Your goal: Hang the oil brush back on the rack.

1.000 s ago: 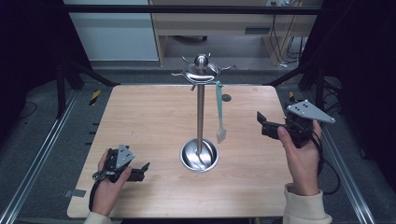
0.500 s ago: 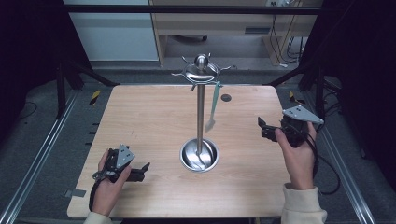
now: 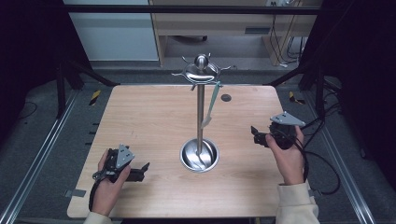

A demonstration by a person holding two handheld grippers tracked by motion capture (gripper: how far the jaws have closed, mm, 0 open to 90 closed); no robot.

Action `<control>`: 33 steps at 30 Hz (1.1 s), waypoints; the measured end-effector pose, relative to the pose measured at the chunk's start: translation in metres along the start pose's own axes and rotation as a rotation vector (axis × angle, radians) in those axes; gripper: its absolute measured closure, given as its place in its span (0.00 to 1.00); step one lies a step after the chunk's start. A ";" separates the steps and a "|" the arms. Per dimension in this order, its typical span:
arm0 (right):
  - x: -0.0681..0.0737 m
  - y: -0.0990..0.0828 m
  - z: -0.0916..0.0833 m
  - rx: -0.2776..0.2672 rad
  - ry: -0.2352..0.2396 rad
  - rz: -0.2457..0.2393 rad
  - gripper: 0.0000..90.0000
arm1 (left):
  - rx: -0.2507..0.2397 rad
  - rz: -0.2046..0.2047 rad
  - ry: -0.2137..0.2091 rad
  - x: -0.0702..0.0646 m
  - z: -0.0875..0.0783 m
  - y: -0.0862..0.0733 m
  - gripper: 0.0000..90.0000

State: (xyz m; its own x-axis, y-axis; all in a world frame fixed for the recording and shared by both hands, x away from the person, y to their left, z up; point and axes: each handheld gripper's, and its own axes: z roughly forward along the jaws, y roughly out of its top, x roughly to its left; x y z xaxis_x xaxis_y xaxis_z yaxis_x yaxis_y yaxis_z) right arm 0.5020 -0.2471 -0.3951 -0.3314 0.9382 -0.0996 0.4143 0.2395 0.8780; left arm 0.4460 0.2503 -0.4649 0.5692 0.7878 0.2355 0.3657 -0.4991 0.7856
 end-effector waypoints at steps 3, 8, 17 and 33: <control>0.001 -0.007 0.008 0.028 0.009 0.002 0.11 | 0.000 0.002 0.000 0.000 0.000 0.000 0.03; 0.001 -0.018 0.020 0.056 0.015 0.004 0.11 | 0.001 0.001 -0.001 -0.001 0.000 0.000 0.03; 0.003 -0.034 0.039 0.107 0.022 0.022 0.11 | 0.003 0.001 0.002 -0.001 0.001 0.000 0.03; 0.008 -0.051 0.074 0.182 0.067 0.036 0.13 | 0.007 0.000 0.006 -0.001 0.002 -0.001 0.03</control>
State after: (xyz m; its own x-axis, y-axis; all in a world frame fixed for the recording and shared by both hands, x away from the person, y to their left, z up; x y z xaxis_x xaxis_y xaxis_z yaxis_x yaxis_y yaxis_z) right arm 0.5413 -0.2332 -0.4756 -0.3668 0.9297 -0.0334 0.5710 0.2533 0.7809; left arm 0.4466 0.2496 -0.4664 0.5651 0.7897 0.2389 0.3711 -0.5019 0.7812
